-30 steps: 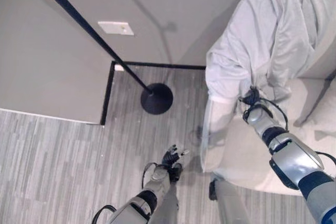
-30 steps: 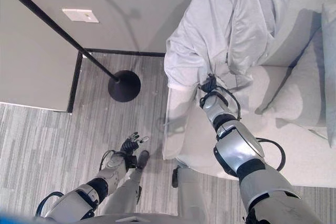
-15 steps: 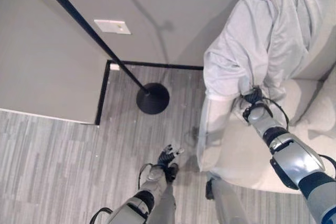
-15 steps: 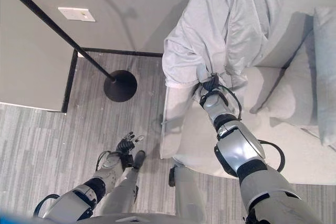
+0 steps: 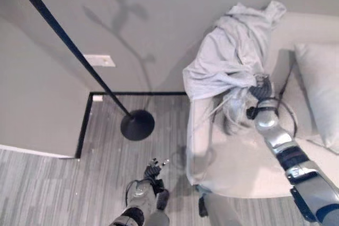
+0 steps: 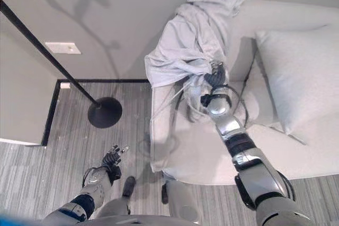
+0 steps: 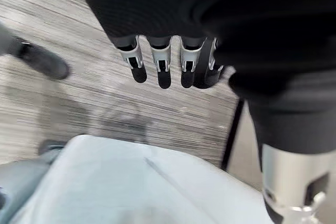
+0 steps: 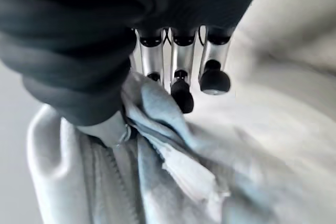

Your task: Hang the clothes on the sofa on the clothes rack.

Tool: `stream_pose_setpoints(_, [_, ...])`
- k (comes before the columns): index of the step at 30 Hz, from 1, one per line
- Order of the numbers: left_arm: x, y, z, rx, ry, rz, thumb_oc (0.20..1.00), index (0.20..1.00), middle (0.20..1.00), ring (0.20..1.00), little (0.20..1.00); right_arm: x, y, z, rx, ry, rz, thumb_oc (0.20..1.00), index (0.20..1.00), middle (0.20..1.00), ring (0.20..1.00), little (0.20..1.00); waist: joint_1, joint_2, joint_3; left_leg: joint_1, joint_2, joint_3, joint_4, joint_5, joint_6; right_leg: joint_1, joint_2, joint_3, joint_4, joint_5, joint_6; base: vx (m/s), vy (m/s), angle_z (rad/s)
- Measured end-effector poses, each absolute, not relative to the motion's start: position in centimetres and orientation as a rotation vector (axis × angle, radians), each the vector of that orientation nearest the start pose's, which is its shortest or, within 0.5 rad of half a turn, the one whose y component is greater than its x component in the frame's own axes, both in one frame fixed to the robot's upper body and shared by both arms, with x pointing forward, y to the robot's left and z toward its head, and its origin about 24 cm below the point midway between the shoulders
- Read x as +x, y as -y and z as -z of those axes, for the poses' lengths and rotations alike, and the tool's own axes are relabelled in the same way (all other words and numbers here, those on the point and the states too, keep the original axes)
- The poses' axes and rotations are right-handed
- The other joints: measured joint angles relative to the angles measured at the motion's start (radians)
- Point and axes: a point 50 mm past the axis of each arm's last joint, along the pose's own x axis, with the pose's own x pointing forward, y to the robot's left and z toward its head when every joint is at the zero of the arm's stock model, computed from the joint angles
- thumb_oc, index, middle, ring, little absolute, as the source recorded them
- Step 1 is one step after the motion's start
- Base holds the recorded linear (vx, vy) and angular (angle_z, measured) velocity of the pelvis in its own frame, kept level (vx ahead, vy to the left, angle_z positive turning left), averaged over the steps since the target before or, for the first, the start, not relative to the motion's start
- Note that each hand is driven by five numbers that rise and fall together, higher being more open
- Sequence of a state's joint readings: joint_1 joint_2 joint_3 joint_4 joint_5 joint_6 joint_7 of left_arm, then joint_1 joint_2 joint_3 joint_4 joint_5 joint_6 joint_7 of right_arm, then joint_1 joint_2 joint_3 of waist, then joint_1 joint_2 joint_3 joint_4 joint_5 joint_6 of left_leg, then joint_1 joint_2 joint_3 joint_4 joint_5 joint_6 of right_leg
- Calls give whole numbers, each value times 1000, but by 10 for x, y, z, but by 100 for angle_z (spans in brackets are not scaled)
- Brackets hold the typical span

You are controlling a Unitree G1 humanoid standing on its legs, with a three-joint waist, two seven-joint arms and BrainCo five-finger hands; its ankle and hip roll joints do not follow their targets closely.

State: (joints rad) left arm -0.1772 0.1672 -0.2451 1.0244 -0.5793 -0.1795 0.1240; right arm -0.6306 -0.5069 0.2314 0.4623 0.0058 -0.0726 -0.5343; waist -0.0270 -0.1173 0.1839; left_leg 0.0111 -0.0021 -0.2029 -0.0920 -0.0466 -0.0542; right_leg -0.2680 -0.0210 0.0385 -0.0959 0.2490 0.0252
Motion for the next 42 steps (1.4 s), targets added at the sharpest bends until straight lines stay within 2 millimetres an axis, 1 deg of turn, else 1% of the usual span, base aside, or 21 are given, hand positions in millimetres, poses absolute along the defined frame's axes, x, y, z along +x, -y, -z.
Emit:
stream_pose_setpoints(2, [200,-190,119,-177,-737,-257,1000,1000,1000,1000,1000,352,228,-169,-521,395,450,200,200,200,200,200,-1,4,-29,28,-6,4,0,-1,3,21,-5,4,0,1,5,-25,69,-11])
stream_pose_setpoints(4, [187,-194,125,-170,-772,-274,1000,1000,1000,1000,1000,349,237,-174,-542,416,498,200,200,200,200,200,-1,8,-77,39,-8,13,-5,-7,12,33,-5,10,1,-4,9,-21,45,-8])
stream_pose_setpoints(9, [168,-191,136,-144,-851,-265,1000,1000,1000,1000,1000,352,234,-187,-590,449,500,200,200,200,200,200,1,13,-144,77,-21,29,0,-5,21,50,-11,26,15,-10,17,-16,52,-14])
stream_pose_setpoints(14, [163,-187,139,-129,-868,-232,1000,1000,1000,1000,1000,365,222,-277,-680,671,509,200,200,200,200,200,3,6,-147,100,-42,62,28,-5,26,57,-18,61,56,-28,42,-13,46,-18])
stream_pose_setpoints(17, [166,-185,137,-117,-860,-215,1000,1000,1000,1000,1000,363,221,-310,-686,754,536,200,200,200,200,200,2,14,-168,100,-21,59,22,-2,42,56,-8,41,76,-90,126,-18,43,-1])
stream_pose_setpoints(18, [169,-182,136,-118,-848,-205,1000,1000,1000,1000,1000,366,221,-321,-706,763,544,200,200,200,200,200,7,24,-170,102,-2,60,9,2,48,32,7,31,135,-101,124,-14,40,3])
stream_pose_setpoints(19, [170,-183,134,-110,-837,-197,1000,1000,1000,1000,1000,366,222,-327,-701,769,555,200,200,200,200,200,3,17,-188,98,15,59,6,-1,43,13,21,24,226,-118,103,-18,51,26])
stream_pose_setpoints(20, [173,-190,132,-66,-827,-185,1000,1000,1000,1000,1000,369,223,-338,-684,766,573,200,200,200,200,200,-2,-22,-220,86,-9,58,45,-23,39,20,10,29,238,-171,74,-21,36,24])
stream_pose_setpoints(21, [175,-188,131,-64,-821,-179,1000,1000,1000,1000,1000,368,219,-345,-674,790,566,200,200,200,200,200,5,-21,-219,69,-16,65,91,-25,38,31,13,30,217,-172,76,-16,26,13])
stream_pose_setpoints(22, [177,-186,130,-63,-816,-174,1000,1000,1000,1000,1000,367,214,-350,-679,811,553,200,200,200,200,200,3,-10,-220,66,-18,75,114,-34,47,44,22,27,193,-172,76,0,0,0])
stream_pose_setpoints(25, [188,-187,121,-32,-761,-166,1000,1000,1000,1000,1000,368,197,-354,-718,839,491,200,200,200,200,200,1,-14,-220,82,-12,84,65,-26,52,49,21,28,178,-160,76,-8,30,-14])
stream_pose_setpoints(28, [201,-190,112,-8,-709,-168,1000,1000,1000,1000,1000,370,186,-362,-717,857,453,200,200,200,200,200,0,-4,-218,86,-3,80,22,-17,66,40,25,24,173,-175,105,-9,18,-11])
stream_pose_setpoints(29, [202,-193,111,7,-699,-171,1000,1000,1000,1000,1000,370,182,-363,-699,862,442,200,200,200,200,200,-3,-14,-220,103,-10,79,6,-17,64,48,19,24,167,-180,105,-21,29,4])
stream_pose_setpoints(31, [209,-193,105,27,-667,-165,1000,1000,1000,1000,1000,369,173,-366,-684,884,419,200,200,200,200,200,5,-17,-222,69,-48,88,140,-27,53,52,15,26,140,-180,107,-8,24,-11])
stream_pose_setpoints(32, [214,-195,102,38,-649,-167,1000,1000,1000,1000,1000,369,173,-366,-683,883,421,200,200,200,200,200,-5,-7,-217,63,-35,76,131,-58,82,56,23,13,138,-180,120,0,0,0])
stream_pose_setpoints(33, [217,-192,97,44,-621,-155,1000,1000,1000,1000,1000,369,175,-368,-679,881,432,200,200,200,200,200,-3,-3,-213,82,-20,80,82,-49,95,28,22,23,235,-168,96,3,21,33])
stream_pose_setpoints(34, [219,-189,95,70,-603,-132,1000,1000,1000,1000,1000,367,174,-374,-671,898,436,200,200,200,200,200,1,-12,-223,84,-22,77,66,-52,90,33,8,23,239,-182,99,-29,2,30])
stream_pose_setpoints(36, [227,-191,88,151,-566,-120,1000,1000,1000,1000,1000,363,165,-385,-646,945,426,200,200,200,200,200,-1,-31,-227,59,-49,80,129,-57,82,31,-1,21,209,-185,101,-11,-7,18])
stream_pose_setpoints(38, [235,-188,78,210,-506,-106,1000,1000,1000,1000,1000,360,162,-390,-638,967,424,200,200,200,200,200,2,0,-228,70,-44,73,119,-56,83,35,24,15,182,-179,100,4,-3,3])
stream_pose_setpoints(39, [242,-190,70,257,-460,-113,1000,1000,1000,1000,1000,360,160,-389,-635,970,422,200,200,200,200,200,-2,-11,-222,87,-40,72,88,-40,72,36,22,22,186,-158,88,6,-23,-5])
stream_pose_setpoints(42, [260,-191,53,390,-353,-154,1000,1000,1000,1000,1000,357,149,-391,-602,1007,407,200,200,200,200,200,-3,-12,-215,113,-41,80,57,-35,72,47,23,24,175,-154,82,3,-19,-16])
